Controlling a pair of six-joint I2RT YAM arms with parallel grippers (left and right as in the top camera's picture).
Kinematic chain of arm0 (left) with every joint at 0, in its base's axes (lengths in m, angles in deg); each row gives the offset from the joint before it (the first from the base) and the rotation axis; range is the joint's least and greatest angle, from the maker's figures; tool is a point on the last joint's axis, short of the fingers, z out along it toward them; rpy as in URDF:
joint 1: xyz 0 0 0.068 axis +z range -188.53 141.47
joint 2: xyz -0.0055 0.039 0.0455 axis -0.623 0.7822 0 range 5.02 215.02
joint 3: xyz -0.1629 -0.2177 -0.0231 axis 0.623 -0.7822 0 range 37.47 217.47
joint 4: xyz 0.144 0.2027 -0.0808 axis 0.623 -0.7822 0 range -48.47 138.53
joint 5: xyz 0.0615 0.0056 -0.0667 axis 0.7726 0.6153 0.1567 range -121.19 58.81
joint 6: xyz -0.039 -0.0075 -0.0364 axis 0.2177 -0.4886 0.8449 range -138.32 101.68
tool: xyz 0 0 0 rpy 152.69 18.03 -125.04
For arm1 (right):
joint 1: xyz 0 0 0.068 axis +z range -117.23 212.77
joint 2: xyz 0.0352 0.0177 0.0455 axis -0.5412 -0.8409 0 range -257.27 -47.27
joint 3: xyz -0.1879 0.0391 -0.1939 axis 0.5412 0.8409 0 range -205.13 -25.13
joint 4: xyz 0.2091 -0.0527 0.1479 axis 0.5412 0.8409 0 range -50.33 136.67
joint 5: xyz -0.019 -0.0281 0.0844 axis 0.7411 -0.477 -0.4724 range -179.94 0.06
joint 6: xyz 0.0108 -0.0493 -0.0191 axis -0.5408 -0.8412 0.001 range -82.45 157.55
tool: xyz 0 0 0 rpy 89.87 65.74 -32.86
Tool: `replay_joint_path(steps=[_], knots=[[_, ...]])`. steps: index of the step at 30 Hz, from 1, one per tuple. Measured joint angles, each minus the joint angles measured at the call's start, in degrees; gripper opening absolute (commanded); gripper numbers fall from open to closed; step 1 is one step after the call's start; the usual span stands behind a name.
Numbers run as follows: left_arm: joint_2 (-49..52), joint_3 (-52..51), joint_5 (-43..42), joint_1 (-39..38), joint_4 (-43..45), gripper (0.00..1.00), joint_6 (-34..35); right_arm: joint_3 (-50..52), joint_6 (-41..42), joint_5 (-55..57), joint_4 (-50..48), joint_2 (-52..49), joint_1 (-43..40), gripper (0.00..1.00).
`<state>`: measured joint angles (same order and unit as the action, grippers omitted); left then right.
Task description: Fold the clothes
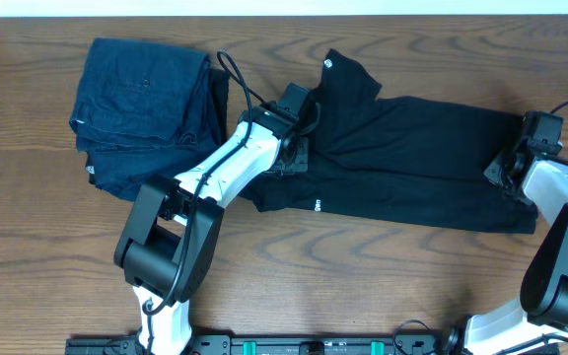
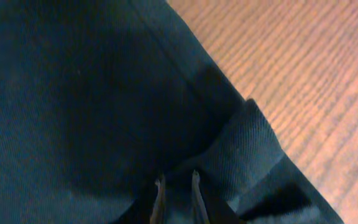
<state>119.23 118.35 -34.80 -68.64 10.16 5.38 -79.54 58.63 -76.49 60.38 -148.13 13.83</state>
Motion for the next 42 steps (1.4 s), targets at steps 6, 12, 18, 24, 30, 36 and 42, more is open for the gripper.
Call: replay_joint_path(steps=[6, 12, 18, 24, 30, 36, 42], knots=[[0.0, 0.0, 0.2, 0.0, 0.0, 0.07, 0.0, 2.0, 0.2, 0.0, -3.3, 0.0, 0.0, 0.25], [0.0, 0.0, 0.2, 0.0, 0.0, 0.07, 0.0, 3.4, 0.5, -0.1, -5.2, 0.0, 0.0, 0.36], [0.0, 0.0, 0.2, 0.0, 0.3, 0.07, -1.1, 2.1, -0.5, -0.4, 0.9, 0.6, 0.0, 0.53], [-3.9, 0.0, 0.7, 0.0, 0.4, 0.07, -3.0, -4.2, -1.0, -6.7, 14.3, 10.4, 0.0, 0.63], [-11.8, 0.1, 3.7, 0.0, 0.4, 0.08, -3.5, -7.3, -3.5, -12.6, 19.5, 24.1, 0.0, 0.88], [-11.8, 0.2, 5.5, 0.6, 1.1, 0.08, -4.3, -7.0, -3.9, -12.4, 22.0, 24.9, 0.0, 0.99], [-9.8, 0.2, 5.3, 3.6, 5.8, 0.08, -4.7, -6.6, -3.9, -12.4, 22.3, 24.5, 0.0, 0.99]])
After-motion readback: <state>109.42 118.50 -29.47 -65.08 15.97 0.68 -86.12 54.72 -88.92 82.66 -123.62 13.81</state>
